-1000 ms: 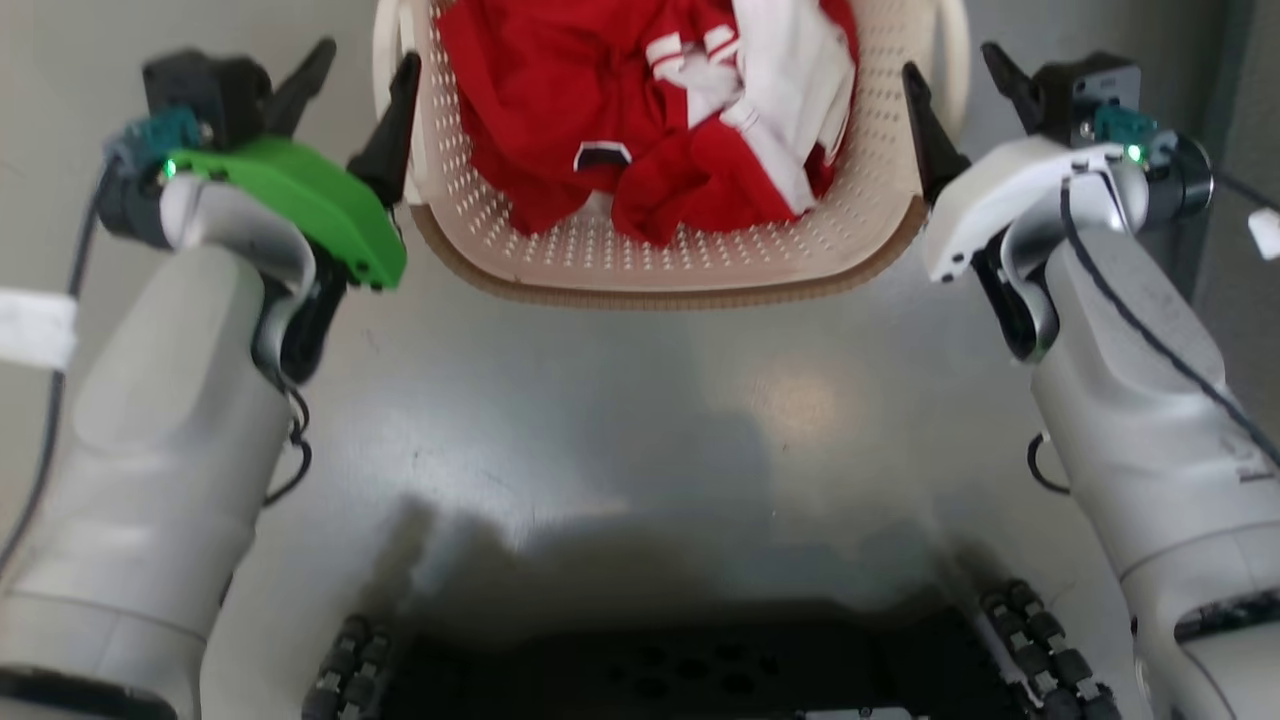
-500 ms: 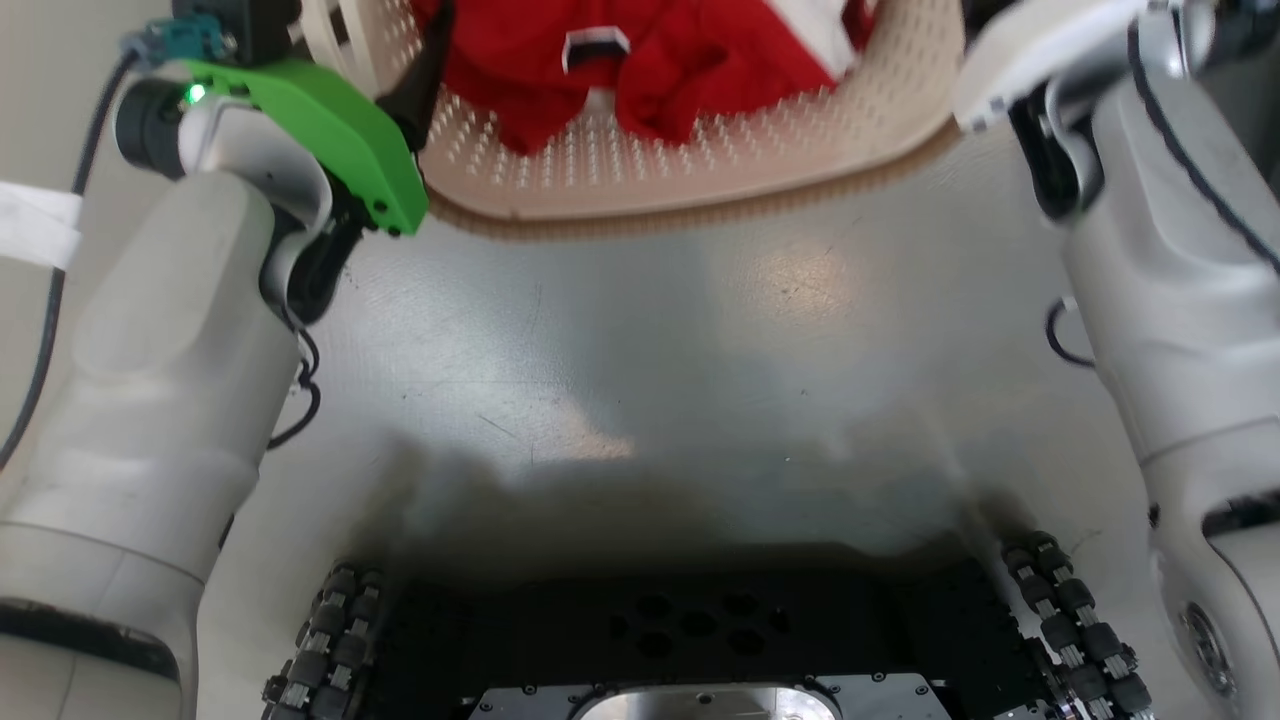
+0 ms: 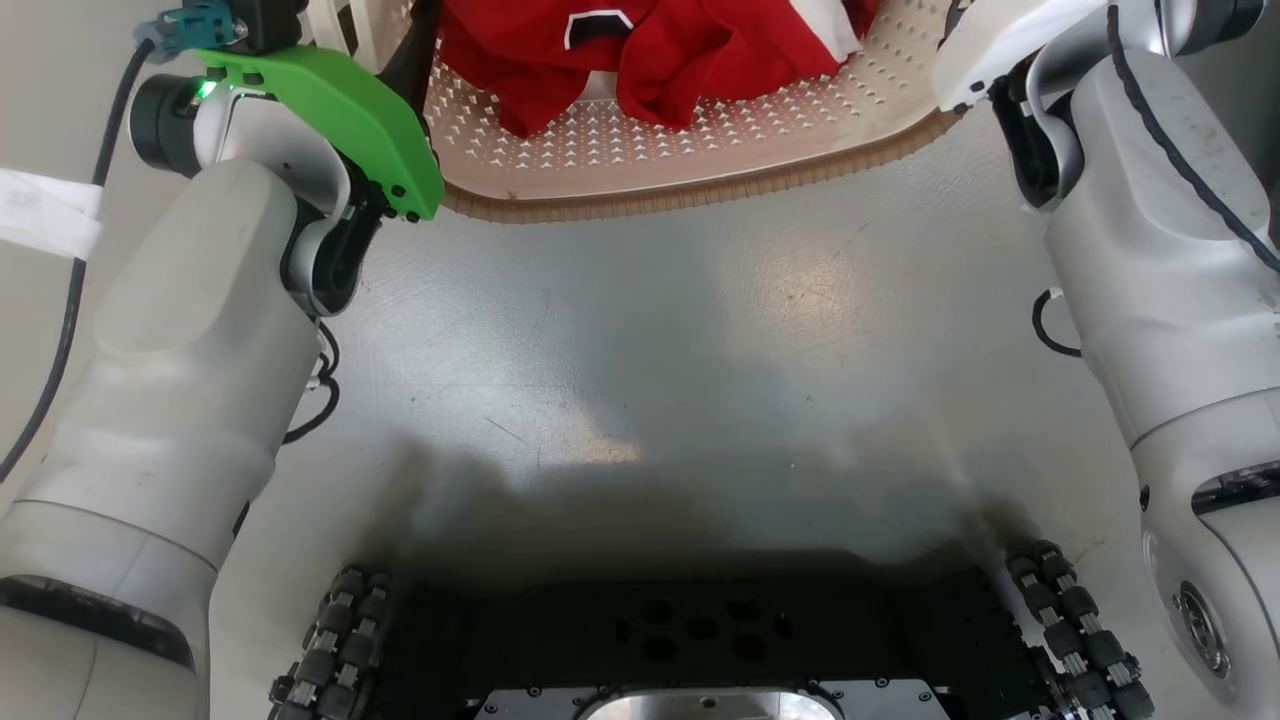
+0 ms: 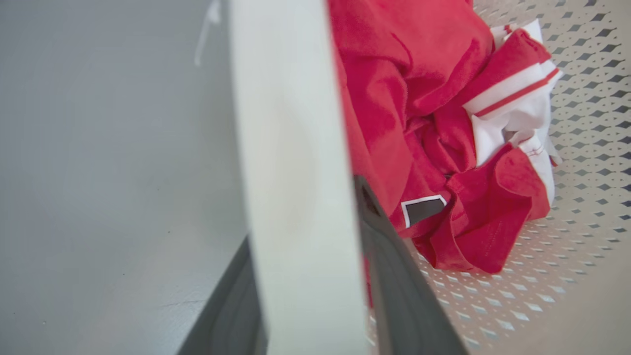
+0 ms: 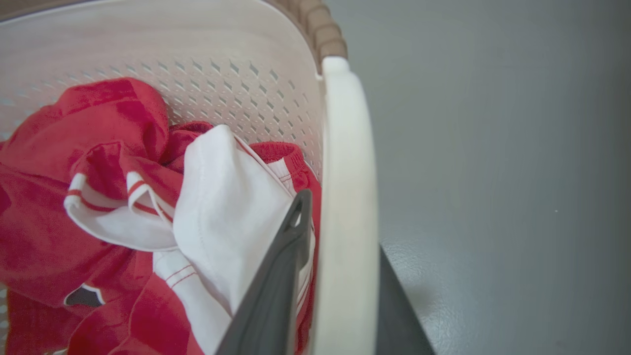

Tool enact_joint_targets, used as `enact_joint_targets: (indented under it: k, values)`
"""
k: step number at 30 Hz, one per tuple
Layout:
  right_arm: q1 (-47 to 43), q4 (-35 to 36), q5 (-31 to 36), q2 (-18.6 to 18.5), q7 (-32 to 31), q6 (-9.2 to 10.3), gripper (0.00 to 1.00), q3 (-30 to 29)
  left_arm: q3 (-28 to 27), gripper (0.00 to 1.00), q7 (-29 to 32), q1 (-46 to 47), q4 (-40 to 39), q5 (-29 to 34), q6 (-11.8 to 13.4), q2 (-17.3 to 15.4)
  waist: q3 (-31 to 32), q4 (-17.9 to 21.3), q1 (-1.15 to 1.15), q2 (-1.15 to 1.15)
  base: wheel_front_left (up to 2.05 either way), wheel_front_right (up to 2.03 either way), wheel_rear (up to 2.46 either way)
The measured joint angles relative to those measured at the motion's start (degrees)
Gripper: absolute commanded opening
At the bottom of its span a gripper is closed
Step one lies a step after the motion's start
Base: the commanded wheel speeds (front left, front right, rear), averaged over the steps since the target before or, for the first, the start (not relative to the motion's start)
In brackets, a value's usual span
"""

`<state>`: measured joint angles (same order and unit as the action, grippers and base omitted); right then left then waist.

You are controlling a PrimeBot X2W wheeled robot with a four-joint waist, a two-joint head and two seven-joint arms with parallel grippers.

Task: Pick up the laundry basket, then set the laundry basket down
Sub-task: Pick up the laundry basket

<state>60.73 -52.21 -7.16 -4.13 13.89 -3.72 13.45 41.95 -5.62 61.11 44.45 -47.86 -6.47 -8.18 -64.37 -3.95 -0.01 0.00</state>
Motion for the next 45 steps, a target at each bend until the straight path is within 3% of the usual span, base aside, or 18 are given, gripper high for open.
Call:
enact_joint_targets:
  k: [25,45]
  values:
    - [-4.5,-13.9,-2.6,3.2,0.0,-1.87,0.00,2.6,10.8,0.00,-0.4,-5.6,6.8,-5.6,0.0,-0.3,12.6,1.7,0.01,0.00,0.00,0.00,0.00]
    - [-10.7,-17.9,-7.7,3.7,-7.4,-3.41,0.00,8.4,16.2,0.00,4.1,-13.8,8.8,-12.7,0.0,0.0,28.0,3.3,0.01,0.00,0.00,0.00,0.00]
